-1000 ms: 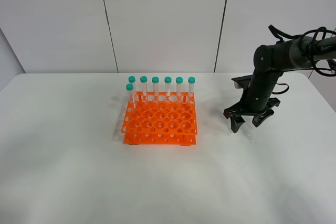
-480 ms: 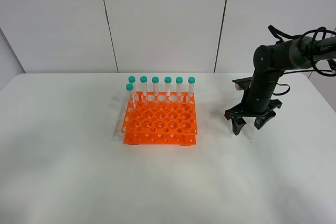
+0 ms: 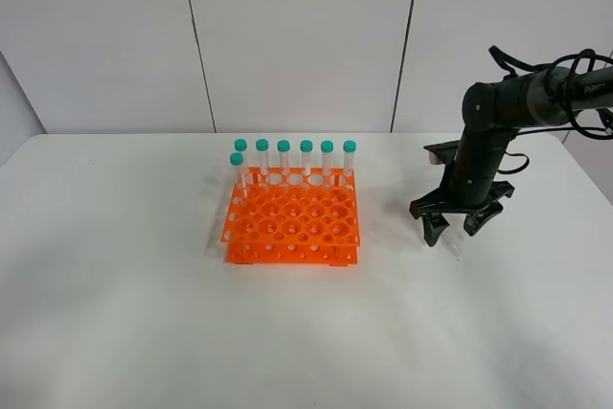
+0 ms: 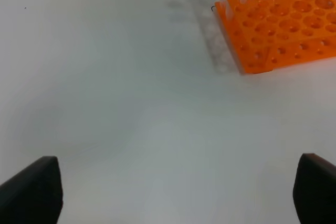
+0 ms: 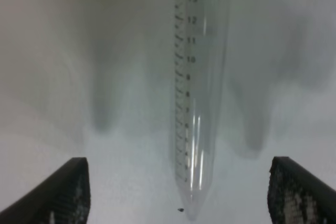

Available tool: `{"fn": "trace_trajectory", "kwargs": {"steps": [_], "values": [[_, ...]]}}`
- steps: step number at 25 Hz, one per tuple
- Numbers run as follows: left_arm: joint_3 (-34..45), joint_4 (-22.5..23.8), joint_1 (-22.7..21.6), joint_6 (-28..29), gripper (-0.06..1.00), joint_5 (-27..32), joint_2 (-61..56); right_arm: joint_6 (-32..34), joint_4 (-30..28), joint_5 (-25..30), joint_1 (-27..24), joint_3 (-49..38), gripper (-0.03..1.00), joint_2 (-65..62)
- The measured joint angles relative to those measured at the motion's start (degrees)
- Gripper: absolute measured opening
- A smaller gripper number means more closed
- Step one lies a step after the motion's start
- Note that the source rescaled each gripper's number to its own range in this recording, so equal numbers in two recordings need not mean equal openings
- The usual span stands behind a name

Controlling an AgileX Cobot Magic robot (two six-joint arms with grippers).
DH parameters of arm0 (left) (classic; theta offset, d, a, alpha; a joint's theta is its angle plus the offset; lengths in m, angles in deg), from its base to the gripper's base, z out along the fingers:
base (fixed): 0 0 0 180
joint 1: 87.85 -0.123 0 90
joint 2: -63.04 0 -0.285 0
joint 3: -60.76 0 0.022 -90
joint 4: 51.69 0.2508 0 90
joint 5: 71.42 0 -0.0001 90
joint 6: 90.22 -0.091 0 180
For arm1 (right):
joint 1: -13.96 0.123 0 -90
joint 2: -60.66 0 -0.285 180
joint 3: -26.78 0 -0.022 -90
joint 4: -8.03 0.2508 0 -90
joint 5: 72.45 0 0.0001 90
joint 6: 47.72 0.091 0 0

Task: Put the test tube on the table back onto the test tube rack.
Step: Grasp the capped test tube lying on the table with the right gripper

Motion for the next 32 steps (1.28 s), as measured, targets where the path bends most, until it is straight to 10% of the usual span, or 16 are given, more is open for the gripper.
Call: {"fn": "trace_trajectory", "kwargs": {"steps": [32], "values": [[0.0, 0.0, 0.0, 0.0, 0.95, 0.0, 0.0, 0.3, 0.6, -1.1, 0.0, 0.0, 0.87, 0.2]]}}
